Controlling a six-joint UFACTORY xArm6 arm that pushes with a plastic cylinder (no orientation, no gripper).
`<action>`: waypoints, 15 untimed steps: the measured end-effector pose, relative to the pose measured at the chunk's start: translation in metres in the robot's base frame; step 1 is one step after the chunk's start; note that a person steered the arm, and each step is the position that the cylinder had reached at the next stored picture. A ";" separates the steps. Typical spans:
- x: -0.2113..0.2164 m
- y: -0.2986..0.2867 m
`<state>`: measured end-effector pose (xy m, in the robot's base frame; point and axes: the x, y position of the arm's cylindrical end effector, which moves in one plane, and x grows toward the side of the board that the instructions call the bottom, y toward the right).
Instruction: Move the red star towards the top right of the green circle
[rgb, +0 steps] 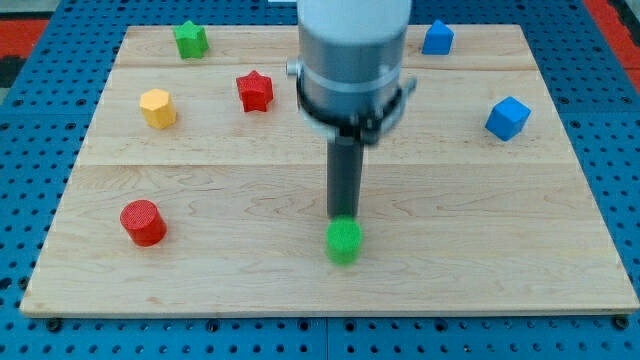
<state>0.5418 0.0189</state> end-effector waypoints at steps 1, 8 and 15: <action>-0.052 -0.001; -0.173 -0.125; -0.175 -0.005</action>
<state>0.3670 0.0137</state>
